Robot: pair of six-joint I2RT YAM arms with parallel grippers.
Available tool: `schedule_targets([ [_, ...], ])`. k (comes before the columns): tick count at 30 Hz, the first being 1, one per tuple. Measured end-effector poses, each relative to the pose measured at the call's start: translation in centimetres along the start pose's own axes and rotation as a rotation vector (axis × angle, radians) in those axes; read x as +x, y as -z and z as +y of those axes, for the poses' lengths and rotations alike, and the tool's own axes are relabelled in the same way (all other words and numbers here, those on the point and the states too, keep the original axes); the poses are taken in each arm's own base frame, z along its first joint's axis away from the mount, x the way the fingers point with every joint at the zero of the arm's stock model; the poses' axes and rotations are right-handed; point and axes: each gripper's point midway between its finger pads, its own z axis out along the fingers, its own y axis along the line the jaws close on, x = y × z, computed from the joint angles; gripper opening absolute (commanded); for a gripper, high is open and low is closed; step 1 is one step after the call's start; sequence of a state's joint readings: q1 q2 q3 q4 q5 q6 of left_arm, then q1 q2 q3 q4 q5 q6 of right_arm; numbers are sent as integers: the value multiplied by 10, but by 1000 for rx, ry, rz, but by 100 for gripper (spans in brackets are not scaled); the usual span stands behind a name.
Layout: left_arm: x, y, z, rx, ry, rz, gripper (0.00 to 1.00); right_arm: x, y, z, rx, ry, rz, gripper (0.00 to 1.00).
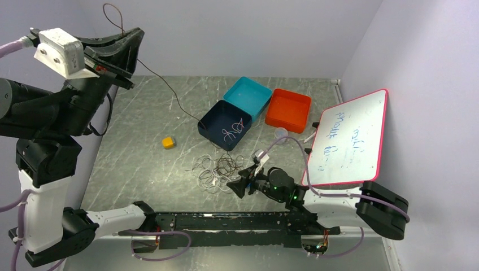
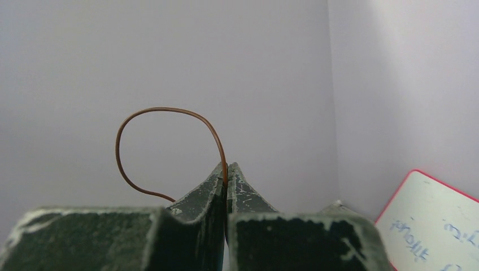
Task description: Untangle the cables
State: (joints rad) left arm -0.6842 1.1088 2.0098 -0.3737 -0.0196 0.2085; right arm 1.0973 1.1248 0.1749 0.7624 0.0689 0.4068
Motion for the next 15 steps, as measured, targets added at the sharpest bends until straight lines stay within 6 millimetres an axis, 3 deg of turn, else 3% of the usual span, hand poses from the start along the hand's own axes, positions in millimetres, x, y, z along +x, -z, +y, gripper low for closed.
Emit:
schedule_targets([
  [10,-23,9,24,-99,-88,-51,7,22,21,-17,55,-20,32,82],
  [15,-33,13,29,-119,-113,-72,7,14,25,-17,61,-41,0,80],
])
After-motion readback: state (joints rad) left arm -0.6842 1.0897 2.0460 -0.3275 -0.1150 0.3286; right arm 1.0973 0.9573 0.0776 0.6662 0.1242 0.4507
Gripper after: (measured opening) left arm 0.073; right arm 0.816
